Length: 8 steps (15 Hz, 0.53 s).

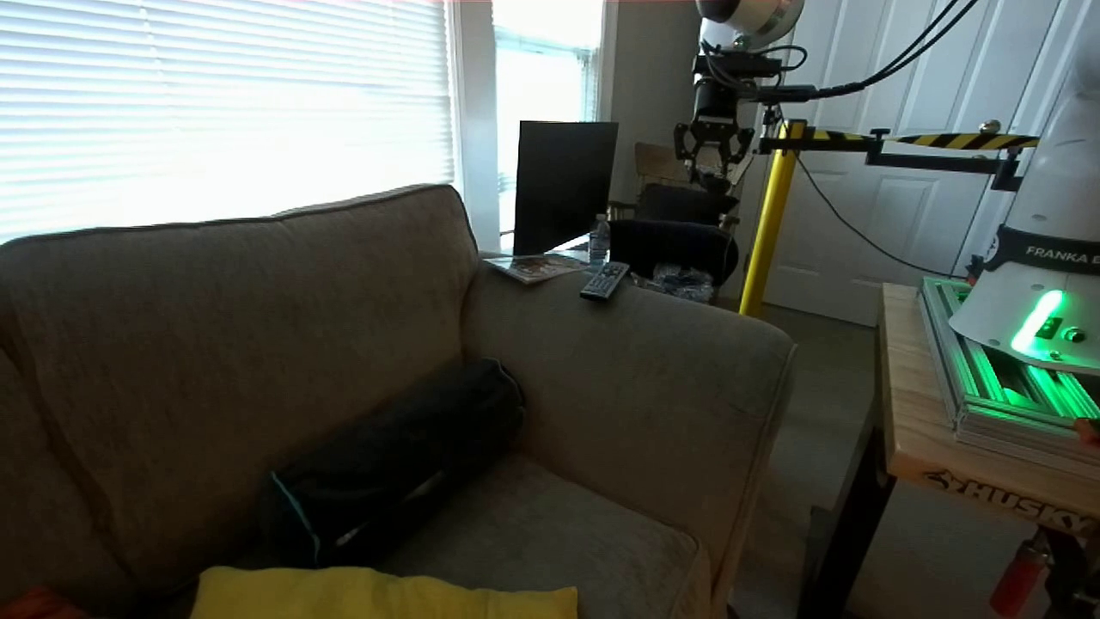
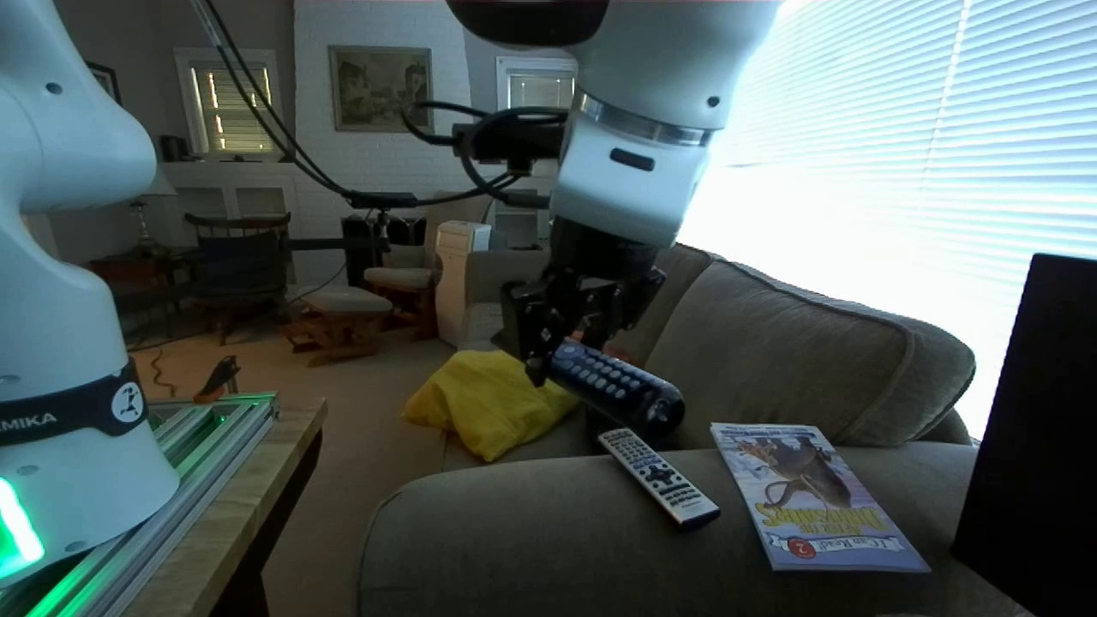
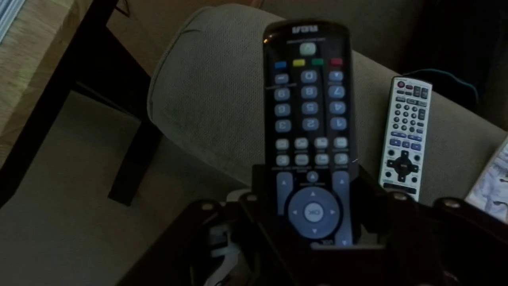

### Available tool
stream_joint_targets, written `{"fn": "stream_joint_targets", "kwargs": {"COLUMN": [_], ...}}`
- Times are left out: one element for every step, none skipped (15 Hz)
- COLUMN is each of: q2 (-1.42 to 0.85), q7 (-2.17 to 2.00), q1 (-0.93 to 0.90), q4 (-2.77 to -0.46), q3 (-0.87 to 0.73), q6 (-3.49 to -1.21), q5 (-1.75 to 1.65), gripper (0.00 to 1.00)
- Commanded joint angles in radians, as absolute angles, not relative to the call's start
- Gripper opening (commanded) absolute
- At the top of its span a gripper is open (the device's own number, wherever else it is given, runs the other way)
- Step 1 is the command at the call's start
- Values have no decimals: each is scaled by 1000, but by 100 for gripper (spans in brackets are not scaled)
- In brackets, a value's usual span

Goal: Remove the black remote control from the right armrest of the couch and put it on the table.

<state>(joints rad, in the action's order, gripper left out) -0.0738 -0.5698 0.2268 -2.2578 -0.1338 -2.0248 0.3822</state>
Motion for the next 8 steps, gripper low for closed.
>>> {"fn": "stream_joint_targets", "kwargs": {"q2": [-76, -79, -80, -110, -156, -186, -233, -277], "q7": [-571, -574, -576, -564, -559, -548, -528, -494], "q1": [203, 200, 198, 198, 196, 196, 194, 194], "q4": [-2256, -2256, -2256, -2226, -2187, -2158, -2108, -2062], "q3": [-153, -152, -151, -152, -153, -156, -158, -159], "q6": [-2022, -2022, -2022, -2031, -2047, -2051, -2060, -2080], "q5": [383, 382, 382, 364, 348, 335, 315, 315], "gripper": [53, 53, 53, 28, 28, 28, 28, 28]}}
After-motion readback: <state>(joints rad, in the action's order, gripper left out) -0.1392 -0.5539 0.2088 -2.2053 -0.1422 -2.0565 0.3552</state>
